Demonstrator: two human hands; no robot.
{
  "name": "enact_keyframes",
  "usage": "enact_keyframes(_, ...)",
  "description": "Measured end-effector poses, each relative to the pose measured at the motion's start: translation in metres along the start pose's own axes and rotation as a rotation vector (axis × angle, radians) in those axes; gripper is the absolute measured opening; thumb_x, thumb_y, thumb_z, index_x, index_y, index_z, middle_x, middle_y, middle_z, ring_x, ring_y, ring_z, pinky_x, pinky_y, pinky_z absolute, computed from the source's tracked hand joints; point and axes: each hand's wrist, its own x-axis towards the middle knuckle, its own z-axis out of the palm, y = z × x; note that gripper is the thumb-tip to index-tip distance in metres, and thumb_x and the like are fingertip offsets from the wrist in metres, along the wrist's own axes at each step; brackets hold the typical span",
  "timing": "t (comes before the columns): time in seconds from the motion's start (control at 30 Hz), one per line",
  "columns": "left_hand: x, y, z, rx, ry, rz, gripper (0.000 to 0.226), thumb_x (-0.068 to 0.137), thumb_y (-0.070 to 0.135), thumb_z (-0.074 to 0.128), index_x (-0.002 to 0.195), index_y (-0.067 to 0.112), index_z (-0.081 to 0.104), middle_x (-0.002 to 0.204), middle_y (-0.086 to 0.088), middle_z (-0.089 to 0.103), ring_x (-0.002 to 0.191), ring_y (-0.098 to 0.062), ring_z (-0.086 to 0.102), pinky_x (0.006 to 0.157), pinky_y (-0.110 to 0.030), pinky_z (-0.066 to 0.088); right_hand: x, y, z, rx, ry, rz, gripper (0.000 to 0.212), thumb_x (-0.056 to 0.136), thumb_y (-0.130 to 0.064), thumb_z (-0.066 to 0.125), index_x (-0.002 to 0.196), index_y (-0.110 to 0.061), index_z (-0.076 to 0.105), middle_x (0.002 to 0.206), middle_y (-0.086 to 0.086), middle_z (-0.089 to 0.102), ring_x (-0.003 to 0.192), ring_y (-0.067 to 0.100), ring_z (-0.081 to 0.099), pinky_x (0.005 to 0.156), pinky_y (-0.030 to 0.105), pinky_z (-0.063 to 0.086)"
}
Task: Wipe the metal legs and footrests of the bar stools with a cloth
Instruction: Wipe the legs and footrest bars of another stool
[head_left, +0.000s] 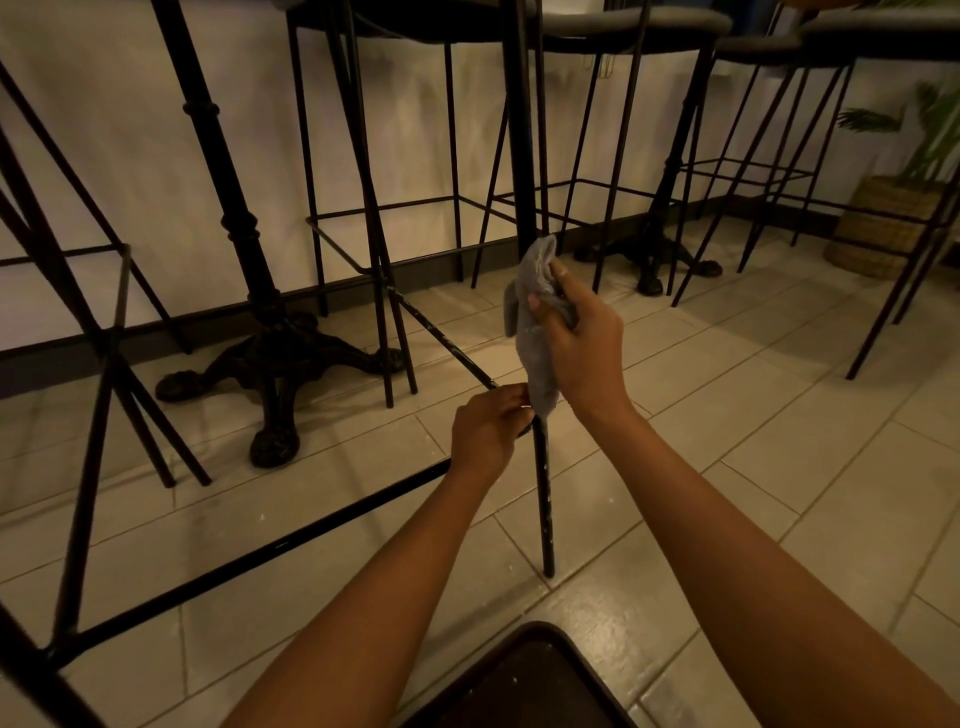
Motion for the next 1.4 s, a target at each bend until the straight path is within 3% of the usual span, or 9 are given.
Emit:
enact_keyframes(0.07, -0.001, -0.002, -0.001, -0.077, -0.017, 0.027, 0.024, 0.089, 0.004, 0.056, 0.111, 0.004, 0.065, 0.114, -0.015, 0.067, 0.109, -0.028, 0.06, 0.082, -0.016, 0.044, -0.004, 0.006, -0.001, -0.039, -0.024, 0.005, 0.037, 0.09, -0.005, 0.053, 0.127, -0.002, 0.05, 0.116, 0.013, 0.061, 0.103, 0.009, 0.055, 0.079, 0.0, 0.042)
enact_keyframes(0.23, 0.0, -0.003, 0.001, -0.005, 0.016, 0.033, 0.029, 0.087, 0.002, 0.057, 0.115, 0.006, 0.064, 0.12, -0.009, 0.064, 0.114, -0.021, 0.057, 0.097, -0.021, 0.039, 0.0, -0.002, -0.005, -0.003, -0.036, 0.045, 0.037, 0.09, -0.004, 0.052, 0.127, -0.002, 0.05, 0.114, 0.006, 0.061, 0.1, 0.003, 0.052, 0.077, -0.003, 0.04)
enact_keyframes(0.37, 0.001, -0.004, 0.001, 0.047, -0.021, 0.043, 0.028, 0.086, 0.003, 0.058, 0.114, 0.004, 0.064, 0.113, -0.012, 0.067, 0.104, -0.019, 0.06, 0.086, -0.01, 0.04, 0.002, -0.007, -0.002, 0.06, 0.001, 0.045, 0.039, 0.09, -0.001, 0.051, 0.129, 0.0, 0.047, 0.111, -0.001, 0.055, 0.104, 0.003, 0.052, 0.08, -0.002, 0.04)
enact_keyframes(0.5, -0.003, -0.008, 0.008, 0.25, 0.02, 0.14, 0.031, 0.087, 0.008, 0.061, 0.117, 0.001, 0.061, 0.113, -0.015, 0.065, 0.107, -0.024, 0.06, 0.093, -0.026, 0.047, -0.007, 0.002, 0.0, 0.027, 0.022, 0.041, 0.037, 0.089, -0.002, 0.053, 0.125, 0.0, 0.051, 0.115, 0.012, 0.061, 0.101, 0.004, 0.055, 0.083, -0.001, 0.041)
enact_keyframes(0.6, -0.005, -0.011, 0.009, 0.377, 0.091, 0.121, 0.027, 0.089, 0.015, 0.06, 0.114, 0.006, 0.064, 0.112, -0.013, 0.066, 0.102, -0.024, 0.062, 0.083, -0.025, 0.046, -0.019, 0.012, -0.001, -0.03, -0.003, 0.07, 0.035, 0.089, -0.001, 0.052, 0.125, -0.001, 0.051, 0.11, 0.003, 0.059, 0.092, -0.008, 0.052, 0.078, -0.004, 0.039)
enact_keyframes(0.73, -0.008, -0.015, 0.007, 0.342, 0.092, 0.077, 0.019, 0.088, 0.02, 0.061, 0.092, 0.004, 0.072, 0.088, -0.015, 0.07, 0.082, -0.026, 0.064, 0.064, -0.024, 0.04, -0.034, 0.027, -0.001, -0.055, -0.038, 0.138, 0.038, 0.091, -0.004, 0.051, 0.128, -0.004, 0.048, 0.119, 0.015, 0.061, 0.107, 0.013, 0.055, 0.082, -0.002, 0.038)
enact_keyframes(1.17, -0.004, -0.015, 0.006, 0.342, 0.094, 0.062, 0.017, 0.087, 0.017, 0.063, 0.096, 0.005, 0.072, 0.095, -0.013, 0.071, 0.086, -0.022, 0.063, 0.076, -0.029, 0.052, -0.04, 0.026, 0.011, 0.044, 0.056, 0.15, 0.042, 0.09, -0.004, 0.053, 0.131, -0.003, 0.046, 0.125, 0.014, 0.057, 0.109, 0.006, 0.049, 0.085, 0.0, 0.04)
enact_keyframes(1.33, -0.007, -0.01, 0.004, 0.329, 0.098, 0.062, 0.018, 0.089, 0.014, 0.058, 0.088, 0.002, 0.072, 0.084, -0.013, 0.071, 0.069, -0.016, 0.057, 0.062, -0.023, 0.041, -0.058, 0.038, 0.01, -0.004, 0.051, 0.192, 0.036, 0.087, -0.004, 0.058, 0.123, -0.001, 0.054, 0.105, 0.0, 0.061, 0.087, -0.004, 0.053, 0.074, -0.004, 0.041)
enact_keyframes(1.4, -0.008, -0.009, 0.004, 0.316, 0.094, 0.059, 0.018, 0.089, 0.013, 0.058, 0.087, 0.002, 0.072, 0.083, -0.015, 0.07, 0.068, -0.014, 0.055, 0.062, -0.022, 0.04, -0.063, 0.045, 0.009, -0.058, 0.038, 0.225, 0.031, 0.086, -0.005, 0.059, 0.117, 0.0, 0.058, 0.102, 0.009, 0.067, 0.079, -0.004, 0.053, 0.07, -0.004, 0.042)
